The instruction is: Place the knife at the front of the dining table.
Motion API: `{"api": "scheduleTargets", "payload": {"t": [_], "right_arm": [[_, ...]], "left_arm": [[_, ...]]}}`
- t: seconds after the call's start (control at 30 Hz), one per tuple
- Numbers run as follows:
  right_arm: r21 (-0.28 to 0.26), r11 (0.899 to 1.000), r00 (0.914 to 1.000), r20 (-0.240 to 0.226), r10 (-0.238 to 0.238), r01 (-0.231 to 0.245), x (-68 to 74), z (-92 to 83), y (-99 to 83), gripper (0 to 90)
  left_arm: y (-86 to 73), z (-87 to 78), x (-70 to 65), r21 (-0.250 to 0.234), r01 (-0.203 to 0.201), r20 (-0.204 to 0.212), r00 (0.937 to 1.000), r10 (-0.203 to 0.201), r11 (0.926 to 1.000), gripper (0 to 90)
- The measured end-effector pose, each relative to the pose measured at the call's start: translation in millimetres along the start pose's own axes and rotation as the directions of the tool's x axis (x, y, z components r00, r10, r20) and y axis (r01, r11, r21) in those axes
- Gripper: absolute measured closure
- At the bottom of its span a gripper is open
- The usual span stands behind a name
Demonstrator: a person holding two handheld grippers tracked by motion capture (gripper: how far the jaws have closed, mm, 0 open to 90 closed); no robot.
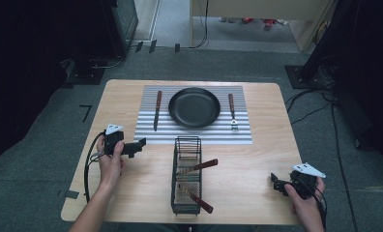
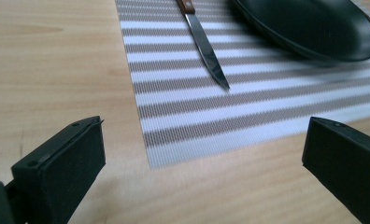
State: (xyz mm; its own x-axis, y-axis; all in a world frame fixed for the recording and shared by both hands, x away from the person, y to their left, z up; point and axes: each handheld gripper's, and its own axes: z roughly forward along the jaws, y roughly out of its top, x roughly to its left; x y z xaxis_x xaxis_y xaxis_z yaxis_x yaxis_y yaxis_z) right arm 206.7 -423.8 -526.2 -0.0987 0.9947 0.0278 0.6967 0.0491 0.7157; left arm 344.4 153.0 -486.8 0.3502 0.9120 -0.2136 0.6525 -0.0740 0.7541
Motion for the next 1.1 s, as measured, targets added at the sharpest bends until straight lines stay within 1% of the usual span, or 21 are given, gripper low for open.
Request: {"api": "scheduleTargets", "payload": {"t": [0.03,0.07,0.17,0.2,0.23,0.3,0.33,0.43,0.47,0.5,0.53,0.57,0.67,0.77,0.8,0.9,0.93,1.0,1.03,1.07,1.1], "right_arm": [[0.0,1.0,1.0,0.0,0.0,0.0,0.0,0.0,0.0,2.8],[0.0,1.0,1.0,0.0,0.0,0.0,0.0,0.0,0.0,2.8],[0.0,1.0,1.0,0.0,-0.001,0.001,0.0,0.0,0.0,2.8],[0.0,1.0,1.0,0.0,0.0,0.0,0.0,0.0,0.0,2.8],[0.0,1.0,1.0,0.0,0.0,0.0,0.0,0.0,0.0,2.8],[0.0,1.0,1.0,0.0,0.0,0.0,0.0,0.0,0.0,2.8],[0.0,1.0,1.0,0.0,0.0,0.0,0.0,0.0,0.0,2.8],[0.0,1.0,1.0,0.0,0.0,0.0,0.0,0.0,0.0,2.8],[0.0,1.0,1.0,0.0,0.0,0.0,0.0,0.0,0.0,2.8],[0.0,1.0,1.0,0.0,0.0,0.0,0.0,0.0,0.0,2.8],[0.0,1.0,1.0,0.0,0.0,0.0,0.0,0.0,0.0,2.8],[0.0,1.0,1.0,0.0,0.0,0.0,0.0,0.0,0.0,2.8],[0.0,1.0,1.0,0.0,0.002,-0.002,0.2,0.0,0.0,2.8],[0.001,1.0,1.0,0.0,0.001,-0.001,0.1,-0.1,0.1,2.8],[0.001,1.0,1.0,0.0,0.001,-0.001,0.1,-0.1,0.1,2.8],[0.001,1.0,1.0,0.0,0.0,0.0,0.1,-0.1,0.1,2.8],[0.001,1.0,1.0,0.0,0.001,-0.001,0.1,-0.1,0.1,2.8],[0.001,1.0,1.0,0.0,0.001,-0.001,0.1,-0.1,0.1,2.8],[0.001,1.0,1.0,0.0,0.001,-0.001,0.1,-0.1,0.1,2.8],[0.001,1.0,1.0,0.0,0.001,-0.001,0.1,-0.1,0.1,2.8],[0.001,1.0,1.0,0.0,0.001,-0.001,0.1,-0.1,0.1,2.8]], "left_arm": [[-5.3,-4.5,1.4,0.003,-0.01,-0.021,0.9997,0.01,0.9999,0.0],[-5.3,-4.5,1.4,0.003,-0.01,-0.021,0.9997,0.01,0.9999,0.0],[-13.4,-15.2,8.8,-0.009,0.01,-0.035,0.9993,-0.01,0.9999,0.0],[-18.0,-21.6,13.0,-0.015,0.022,-0.044,0.9988,-0.023,0.9997,0.0],[-18.0,-21.6,13.0,-0.015,0.022,-0.044,0.9988,-0.023,0.9997,0.0],[-27.3,-32.1,19.9,-0.016,0.028,-0.064,0.9975,-0.029,0.9995,0.0],[-27.3,-32.1,19.9,-0.016,0.028,-0.064,0.9975,-0.029,0.9995,0.0],[-40.4,-43.8,27.9,-0.011,0.036,-0.079,0.9962,-0.037,0.9993,0.0],[-40.4,-43.8,27.9,-0.011,0.036,-0.079,0.9962,-0.037,0.9993,0.0],[-47.3,-49.1,31.0,-0.006,0.038,-0.094,0.9948,-0.039,0.9992,0.0],[-47.3,-49.1,31.0,-0.006,0.038,-0.094,0.9948,-0.039,0.9992,0.0],[-51.8,-52.1,32.4,-0.002,0.041,-0.1,0.9941,-0.041,0.9992,0.0],[-61.9,-59.0,35.8,0.015,0.035,-0.125,0.9917,-0.033,0.9993,0.0],[-70.5,-65.8,40.8,0.021,0.036,-0.132,0.9907,-0.033,0.9991,0.0],[-73.2,-68.2,43.4,0.024,0.036,-0.14,0.9896,-0.033,0.999,0.0],[-80.1,-72.9,51.7,0.022,0.057,-0.161,0.9855,-0.053,0.9981,0.0],[-82.4,-73.8,55.1,0.019,0.069,-0.175,0.9824,-0.065,0.9974,0.0],[-82.1,-73.8,55.3,0.016,0.07,-0.174,0.9826,-0.067,0.9974,0.0],[-81.7,-72.7,54.6,0.021,0.063,-0.179,0.9822,-0.058,0.9978,0.0],[-81.5,-70.5,53.2,0.03,0.056,-0.19,0.9806,-0.05,0.9979,0.0],[-81.2,-68.8,51.0,0.039,0.04,-0.205,0.9783,-0.031,0.9984,0.0]]}}
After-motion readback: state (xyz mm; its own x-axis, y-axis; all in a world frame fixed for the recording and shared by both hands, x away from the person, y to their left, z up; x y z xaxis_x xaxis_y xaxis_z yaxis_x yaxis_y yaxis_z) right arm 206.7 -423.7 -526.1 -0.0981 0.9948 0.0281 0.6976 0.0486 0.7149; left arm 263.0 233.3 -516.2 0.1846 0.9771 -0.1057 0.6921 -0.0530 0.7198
